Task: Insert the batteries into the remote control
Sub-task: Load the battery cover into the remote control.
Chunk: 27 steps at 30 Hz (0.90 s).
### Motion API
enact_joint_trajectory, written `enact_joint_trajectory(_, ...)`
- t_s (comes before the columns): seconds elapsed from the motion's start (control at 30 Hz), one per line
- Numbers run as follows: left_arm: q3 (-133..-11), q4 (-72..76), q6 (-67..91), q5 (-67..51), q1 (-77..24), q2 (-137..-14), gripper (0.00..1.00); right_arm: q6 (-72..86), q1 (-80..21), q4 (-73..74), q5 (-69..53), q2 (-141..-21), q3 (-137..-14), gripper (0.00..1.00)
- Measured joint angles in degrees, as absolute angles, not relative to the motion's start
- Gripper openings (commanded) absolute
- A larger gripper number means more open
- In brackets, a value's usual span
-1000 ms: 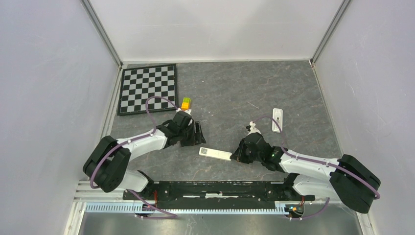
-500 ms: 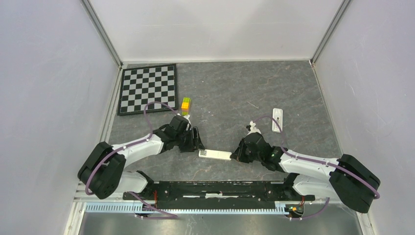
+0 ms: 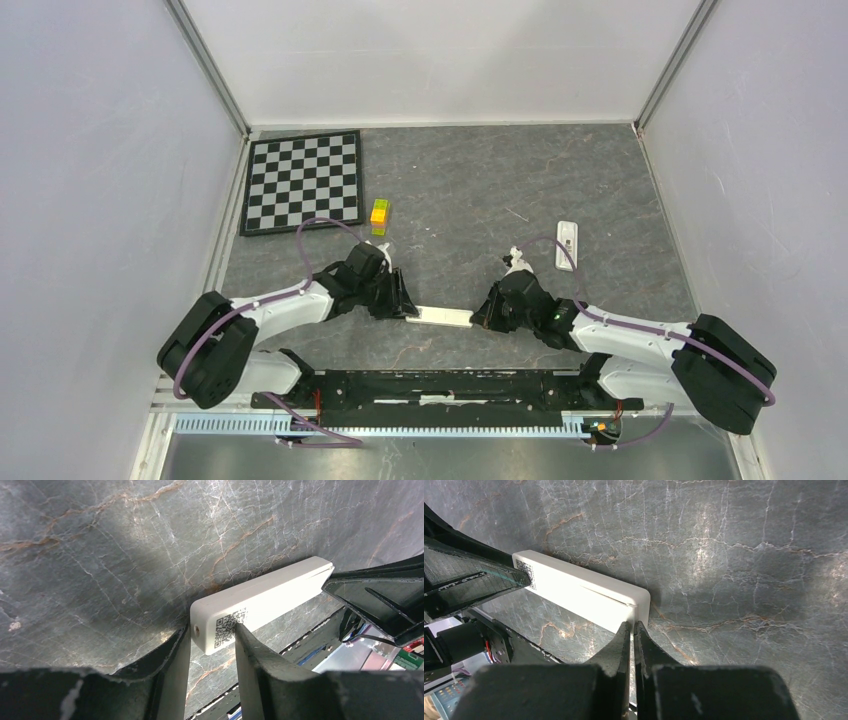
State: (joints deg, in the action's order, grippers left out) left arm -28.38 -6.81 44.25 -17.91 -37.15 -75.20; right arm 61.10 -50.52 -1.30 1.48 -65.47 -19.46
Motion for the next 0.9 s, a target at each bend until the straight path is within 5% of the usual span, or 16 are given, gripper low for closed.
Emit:
enact_joint_trajectory(0.57,-28.82,-5.67,45.47,-18.52,-37.47,-77.34,0.40,56.40,-53.43,0.60,3.90,-68.49,-22.55,0.02)
enact_joint_trajectory(0.67,-29.74,-7.25,45.45,-18.15,-37.50,-77.62,0.44,55.13,-54.11,2.22,5.21,-68.60,-23.51,0.12)
enact_joint_trajectory(0.9,-33.52,-12.21,45.21,-10.24,-40.12,-76.38,0.66,47.94,-55.31,7.44,10.46,-67.92,-27.64,0.52)
